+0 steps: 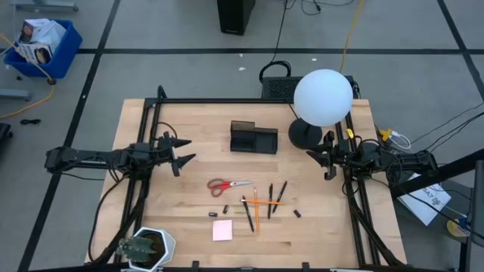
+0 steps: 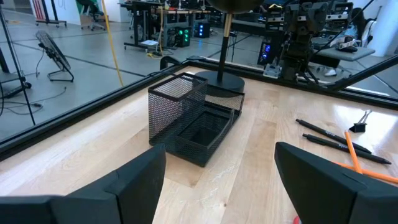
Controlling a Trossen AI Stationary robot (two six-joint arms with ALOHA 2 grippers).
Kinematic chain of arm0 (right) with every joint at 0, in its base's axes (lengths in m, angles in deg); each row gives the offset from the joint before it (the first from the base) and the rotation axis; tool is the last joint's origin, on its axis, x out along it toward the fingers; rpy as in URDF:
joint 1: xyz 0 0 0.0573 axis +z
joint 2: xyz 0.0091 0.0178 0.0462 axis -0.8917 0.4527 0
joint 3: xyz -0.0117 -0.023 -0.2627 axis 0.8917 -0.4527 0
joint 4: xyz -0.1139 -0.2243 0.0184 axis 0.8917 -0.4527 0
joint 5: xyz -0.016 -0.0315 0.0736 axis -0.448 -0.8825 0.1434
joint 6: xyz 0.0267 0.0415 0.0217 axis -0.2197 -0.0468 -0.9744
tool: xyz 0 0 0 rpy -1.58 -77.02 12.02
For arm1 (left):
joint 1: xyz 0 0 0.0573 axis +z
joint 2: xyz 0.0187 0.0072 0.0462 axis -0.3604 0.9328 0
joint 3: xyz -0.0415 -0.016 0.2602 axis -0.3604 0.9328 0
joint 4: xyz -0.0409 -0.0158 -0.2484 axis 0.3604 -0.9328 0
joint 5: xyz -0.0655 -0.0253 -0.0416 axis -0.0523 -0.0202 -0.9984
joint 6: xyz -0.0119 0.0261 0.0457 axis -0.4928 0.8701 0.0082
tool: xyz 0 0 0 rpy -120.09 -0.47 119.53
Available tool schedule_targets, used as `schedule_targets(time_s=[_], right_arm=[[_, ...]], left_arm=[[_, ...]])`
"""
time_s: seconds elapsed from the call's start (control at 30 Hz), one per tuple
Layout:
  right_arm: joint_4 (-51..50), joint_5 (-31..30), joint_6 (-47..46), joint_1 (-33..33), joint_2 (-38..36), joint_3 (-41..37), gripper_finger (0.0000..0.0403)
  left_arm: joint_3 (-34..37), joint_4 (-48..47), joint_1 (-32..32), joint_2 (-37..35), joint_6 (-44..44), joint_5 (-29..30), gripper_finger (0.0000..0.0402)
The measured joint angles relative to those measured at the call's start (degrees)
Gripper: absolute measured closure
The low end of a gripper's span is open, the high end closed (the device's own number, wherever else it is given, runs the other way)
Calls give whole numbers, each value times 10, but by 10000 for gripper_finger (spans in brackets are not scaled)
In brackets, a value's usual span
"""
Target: Pick and place office supplies into organizer
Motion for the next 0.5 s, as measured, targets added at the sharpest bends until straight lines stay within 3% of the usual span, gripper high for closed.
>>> schedule_targets(time_s=[0.37, 0.5], right_arm=[[1, 0, -1, 0, 0, 0, 328], [56, 0, -45, 0, 0, 0, 328]], left_arm=[[0, 0, 0, 0, 0, 0, 96], [0, 0, 0, 0, 0, 0, 96]])
